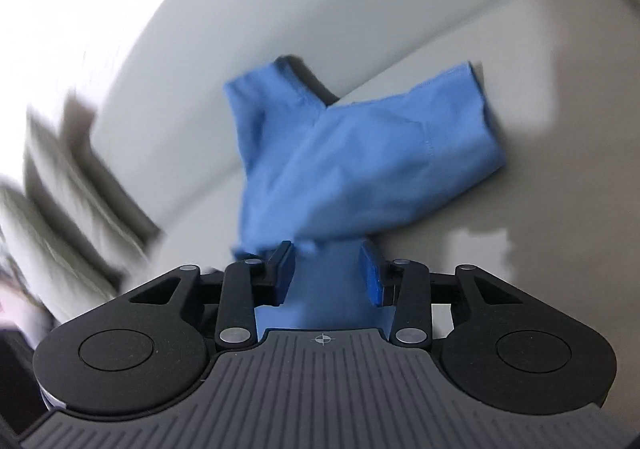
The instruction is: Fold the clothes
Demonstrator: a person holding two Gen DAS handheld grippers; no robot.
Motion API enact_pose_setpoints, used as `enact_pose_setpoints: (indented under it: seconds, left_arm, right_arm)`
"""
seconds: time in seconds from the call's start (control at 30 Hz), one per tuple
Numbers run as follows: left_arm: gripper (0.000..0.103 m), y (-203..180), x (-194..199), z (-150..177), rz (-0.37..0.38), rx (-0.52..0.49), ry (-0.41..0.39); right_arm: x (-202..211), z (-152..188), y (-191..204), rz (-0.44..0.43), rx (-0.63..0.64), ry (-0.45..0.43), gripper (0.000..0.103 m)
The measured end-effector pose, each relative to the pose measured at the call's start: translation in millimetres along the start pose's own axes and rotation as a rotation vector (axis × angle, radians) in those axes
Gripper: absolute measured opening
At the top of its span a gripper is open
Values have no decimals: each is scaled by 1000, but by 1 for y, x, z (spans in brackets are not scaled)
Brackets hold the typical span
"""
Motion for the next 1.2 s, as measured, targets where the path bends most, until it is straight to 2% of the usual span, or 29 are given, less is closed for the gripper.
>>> enact_pose_setpoints:
  seconds: [0.07,0.13,0.23,0.4,0.47,0.53,0.63,0.77,0.93,1.0,1.03,1.1,1.13,1.17,1.2]
  left_arm:
    - [39,6,-5,6,-2,2,11]
    - [39,-4,-7,10,11,14,28]
    - [39,1,-15,10,21,28,22]
    - [40,11,-6,14,13,44,17]
    - [40,15,1,14,12,54,14]
    - [40,19,6,11,-1,68,-2]
    - [40,28,8,3,-26,113,-20]
    - [40,40,1,-6,0,168,-3]
    - [41,76,-9,-20,-37,261,-12]
    - [41,85,-11,-20,-50,291,1]
    - [42,92,-13,-18,-53,313,13]
    - [42,97,-17,-13,-57,318,36]
    - [42,97,-18,-11,-60,311,40]
    - [43,96,-20,-7,-71,291,55]
    - [43,96,-21,-7,-73,288,58]
  right_arm:
    - [-3,-1,-19,3,-147,-50,47]
    - [-6,5,-35,15,-241,-79,47]
    - [-8,14,-55,18,-326,-120,46]
    - [-12,1,-57,-2,-284,-208,38]
    - [-16,-6,-53,1,-256,-207,26]
    - [-16,-13,-45,13,-206,-194,7]
    - [-13,-26,-14,36,-48,-182,6]
    - [-29,-51,41,33,145,-146,5]
    - [-87,-91,131,26,422,-118,4]
    - [-114,-99,153,39,493,-86,4]
    - [-131,-101,159,58,522,-62,4]
    - [-166,-103,169,102,583,-2,15]
    - [-182,-99,170,122,610,41,28]
    - [-197,-94,170,142,637,88,46]
    - [-203,-89,171,151,658,108,49]
Point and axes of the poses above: each gripper's, at about its wrist camera, not at the fingertips, and x roughly against the way its jaws point, y to its left, z to its underside, the point moved 10 cm from there along -x, roughly the way its jaws point, and after that the axes turned 10 degrees about -z, right-handed, at the moved point
